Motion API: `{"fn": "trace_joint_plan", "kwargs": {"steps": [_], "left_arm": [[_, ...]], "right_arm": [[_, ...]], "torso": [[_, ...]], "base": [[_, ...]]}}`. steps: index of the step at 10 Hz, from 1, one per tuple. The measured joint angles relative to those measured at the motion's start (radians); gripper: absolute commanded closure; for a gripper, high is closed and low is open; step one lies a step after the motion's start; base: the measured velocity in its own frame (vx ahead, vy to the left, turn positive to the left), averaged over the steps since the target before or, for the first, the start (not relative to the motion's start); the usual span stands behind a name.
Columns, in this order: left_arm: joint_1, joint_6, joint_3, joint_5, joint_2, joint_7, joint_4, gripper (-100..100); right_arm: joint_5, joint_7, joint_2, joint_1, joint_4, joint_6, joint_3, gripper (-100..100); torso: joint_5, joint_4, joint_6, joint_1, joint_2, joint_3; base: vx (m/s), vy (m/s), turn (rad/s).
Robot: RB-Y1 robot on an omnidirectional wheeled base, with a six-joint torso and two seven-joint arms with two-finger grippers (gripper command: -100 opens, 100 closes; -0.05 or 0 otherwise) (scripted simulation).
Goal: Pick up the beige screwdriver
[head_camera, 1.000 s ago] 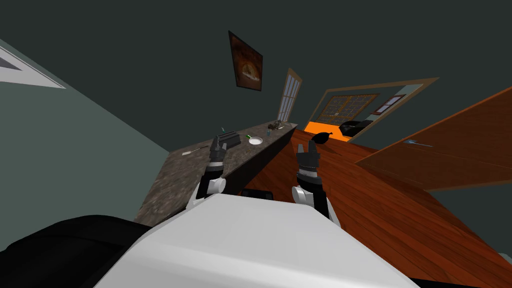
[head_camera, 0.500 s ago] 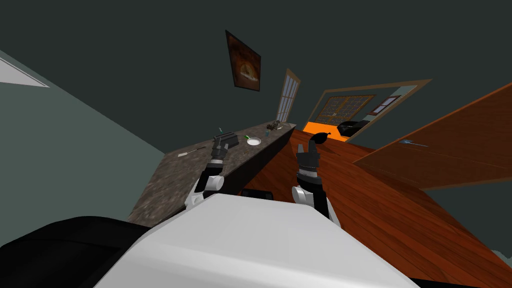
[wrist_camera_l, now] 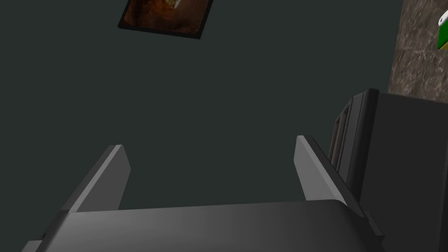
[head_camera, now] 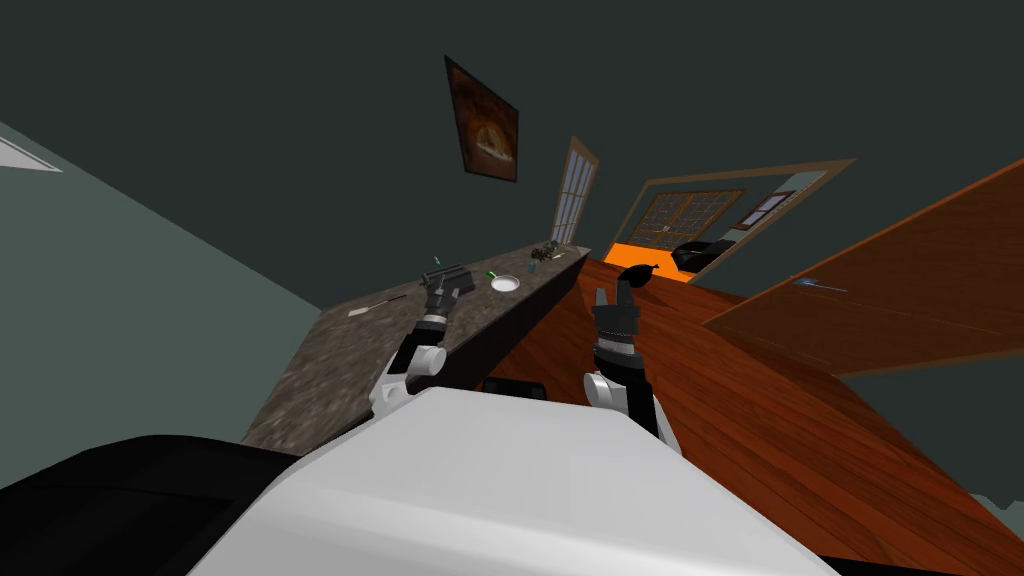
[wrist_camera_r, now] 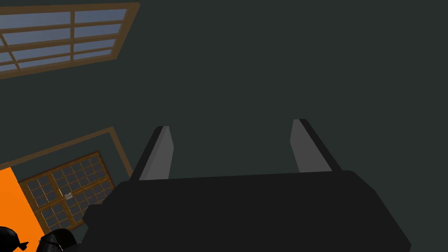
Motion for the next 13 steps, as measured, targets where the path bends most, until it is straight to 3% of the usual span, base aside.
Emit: {"fn": "trace_joint_plan", "kwargs": {"steps": [13], "left_arm": [[-0.146,0.342,0.081,0.213,0.125,0.186,0.069,-100]], "right_arm": [[0.000,0.000,0.000,0.000,0.000,0.000,0.000,0]], "torso": [[0.000,0.000,0.000,0.000,0.000,0.000]], "base": [[0.036,-0.037,-0.023]]}}
